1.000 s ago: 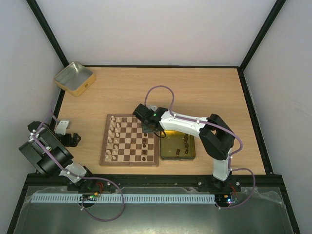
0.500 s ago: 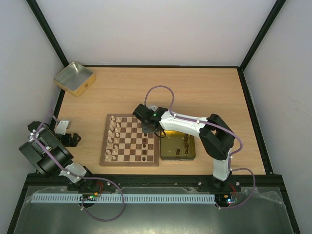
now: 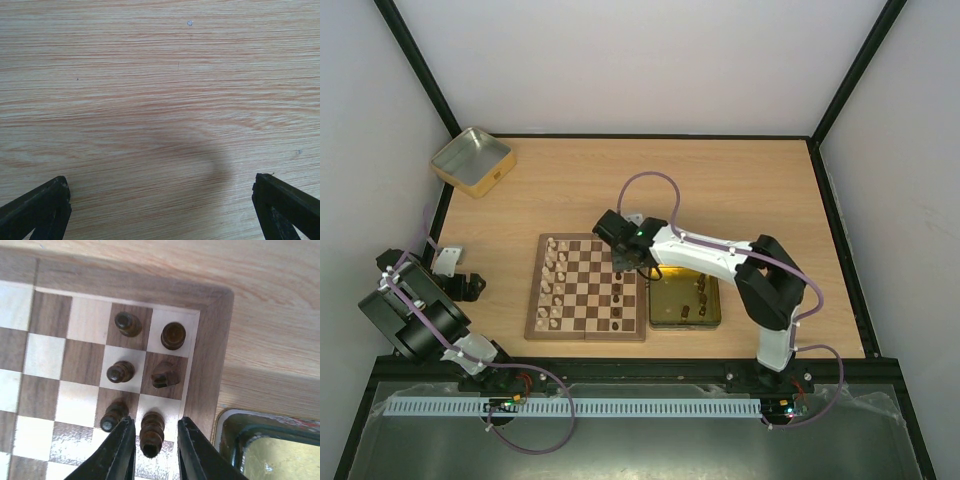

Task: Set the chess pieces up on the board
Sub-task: Place the chess piece on the chessboard, then pick up the chess piece from the storage box.

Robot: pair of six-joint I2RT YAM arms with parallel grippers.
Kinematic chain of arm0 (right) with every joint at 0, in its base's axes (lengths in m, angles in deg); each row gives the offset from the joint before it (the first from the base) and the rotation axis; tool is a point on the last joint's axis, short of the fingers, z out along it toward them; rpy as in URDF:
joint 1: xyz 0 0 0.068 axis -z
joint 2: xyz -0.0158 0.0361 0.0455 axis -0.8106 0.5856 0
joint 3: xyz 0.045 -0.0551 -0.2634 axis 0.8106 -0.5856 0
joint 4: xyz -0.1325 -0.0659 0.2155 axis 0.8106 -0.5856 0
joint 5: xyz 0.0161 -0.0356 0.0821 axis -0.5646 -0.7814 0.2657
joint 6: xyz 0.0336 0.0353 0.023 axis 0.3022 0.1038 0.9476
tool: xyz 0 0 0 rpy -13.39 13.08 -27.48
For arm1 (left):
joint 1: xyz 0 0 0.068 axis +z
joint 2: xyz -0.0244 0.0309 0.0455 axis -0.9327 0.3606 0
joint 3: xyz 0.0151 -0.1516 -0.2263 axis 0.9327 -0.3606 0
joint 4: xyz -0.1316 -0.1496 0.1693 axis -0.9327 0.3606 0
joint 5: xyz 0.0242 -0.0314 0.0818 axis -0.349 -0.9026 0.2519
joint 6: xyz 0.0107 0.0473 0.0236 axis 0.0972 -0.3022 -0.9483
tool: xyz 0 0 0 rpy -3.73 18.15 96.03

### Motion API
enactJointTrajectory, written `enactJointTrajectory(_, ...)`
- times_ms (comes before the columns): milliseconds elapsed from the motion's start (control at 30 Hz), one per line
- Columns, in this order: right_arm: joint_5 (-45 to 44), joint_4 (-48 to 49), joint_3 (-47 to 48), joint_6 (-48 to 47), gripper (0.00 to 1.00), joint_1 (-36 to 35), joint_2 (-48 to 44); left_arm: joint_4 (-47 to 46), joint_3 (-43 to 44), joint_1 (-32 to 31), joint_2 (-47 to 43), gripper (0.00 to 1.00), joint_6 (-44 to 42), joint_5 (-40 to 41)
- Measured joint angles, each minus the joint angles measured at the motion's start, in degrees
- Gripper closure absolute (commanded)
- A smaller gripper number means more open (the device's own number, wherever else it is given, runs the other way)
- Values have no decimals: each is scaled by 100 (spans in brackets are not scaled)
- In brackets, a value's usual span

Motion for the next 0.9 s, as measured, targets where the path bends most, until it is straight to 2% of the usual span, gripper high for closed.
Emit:
enactJointTrajectory(133,-92,-81,20,7,73,0,-330,2,0,24,0,1,-20,0)
enactJointTrajectory(300,-238,-177,-87,105,72,0,-1008,9,0,50,-7,1,-35,2)
enactJointTrajectory(433,-289,-175,-946,352,72,-4,-1923,11,0,61,-35,1,-55,2)
enactJointTrajectory(667,-195,-258,-2588,828,71,-4,-3012,39,26,61,13,1,-57,4)
enactJointTrajectory(900,2,-256,-3215,1051,70,-4,-3720,87,59,46,-13,1,-48,22)
